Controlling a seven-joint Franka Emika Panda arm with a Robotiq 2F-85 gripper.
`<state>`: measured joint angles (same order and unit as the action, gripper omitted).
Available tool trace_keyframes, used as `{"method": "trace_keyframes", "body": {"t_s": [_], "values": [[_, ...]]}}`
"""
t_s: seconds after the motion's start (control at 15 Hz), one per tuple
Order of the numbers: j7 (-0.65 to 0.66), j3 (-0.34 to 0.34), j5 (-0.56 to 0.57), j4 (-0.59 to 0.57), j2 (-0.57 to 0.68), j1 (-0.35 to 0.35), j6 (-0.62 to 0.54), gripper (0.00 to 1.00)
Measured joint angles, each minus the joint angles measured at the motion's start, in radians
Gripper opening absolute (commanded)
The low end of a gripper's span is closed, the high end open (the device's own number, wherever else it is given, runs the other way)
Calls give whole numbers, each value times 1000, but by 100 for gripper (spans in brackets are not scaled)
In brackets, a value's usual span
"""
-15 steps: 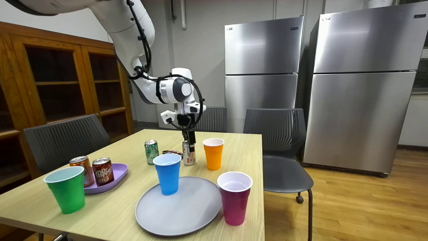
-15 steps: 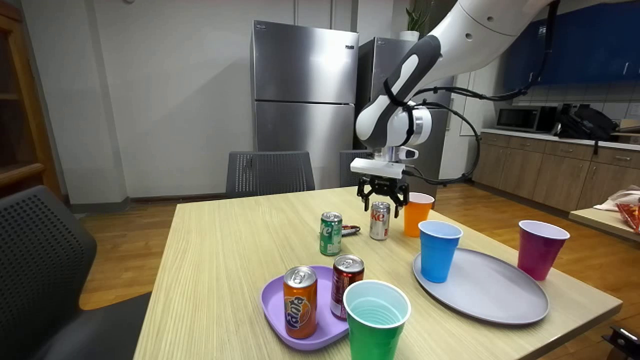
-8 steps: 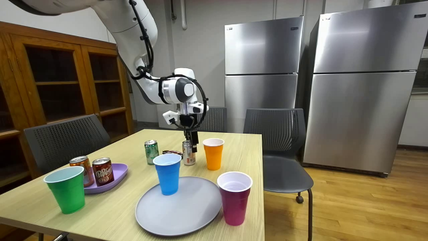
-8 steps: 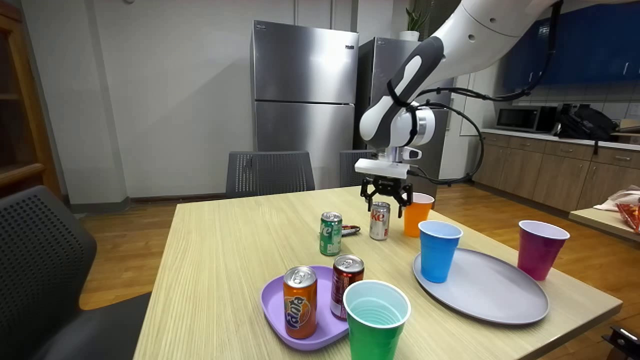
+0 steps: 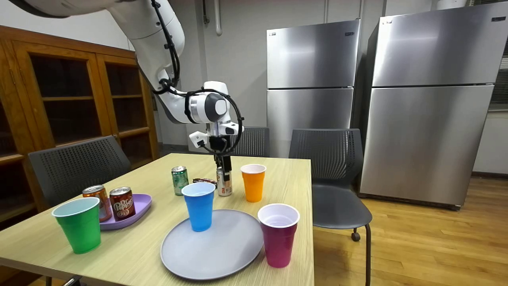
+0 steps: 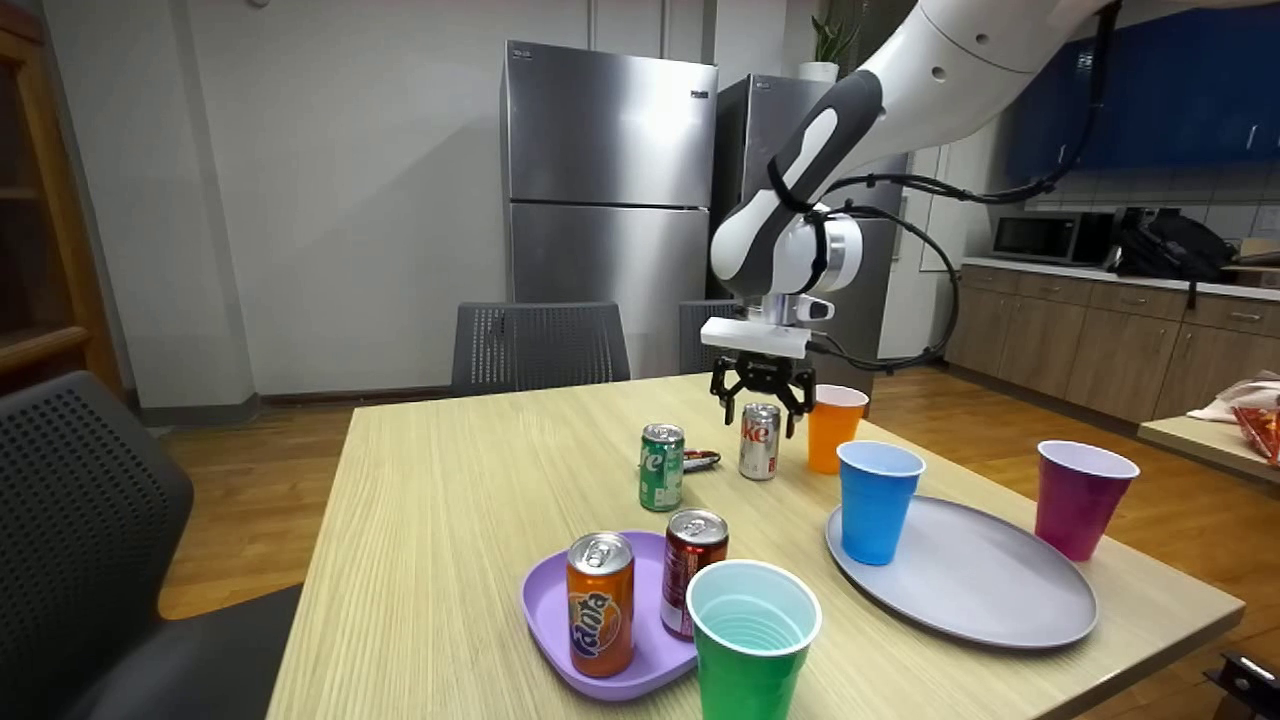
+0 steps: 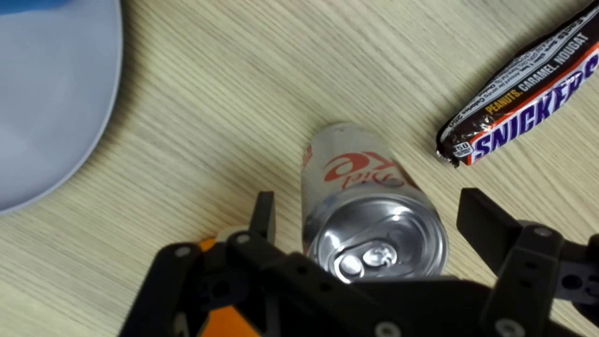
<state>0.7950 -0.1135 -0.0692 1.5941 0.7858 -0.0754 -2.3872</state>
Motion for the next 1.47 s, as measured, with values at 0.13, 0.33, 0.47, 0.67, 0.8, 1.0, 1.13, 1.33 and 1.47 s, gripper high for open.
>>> {"method": "trace_keyframes", "body": {"t_s": [0.13,0.33,0.47,0.67,0.8,1.0,1.13,1.33,1.47], "values": [[-2,2,-2,0,0,0,0,100],[-3,2,-3,0,0,0,0,100],[-4,2,-3,0,0,0,0,100],[-4,1,-3,0,1,0,0,100],[-4,-1,-3,0,3,-1,0,75],[-4,-4,-3,0,5,-1,0,58],[-4,-4,-3,0,5,-1,0,42],[-4,-4,-3,0,5,-1,0,38],[-4,-4,-3,0,5,-1,-1,38]]}}
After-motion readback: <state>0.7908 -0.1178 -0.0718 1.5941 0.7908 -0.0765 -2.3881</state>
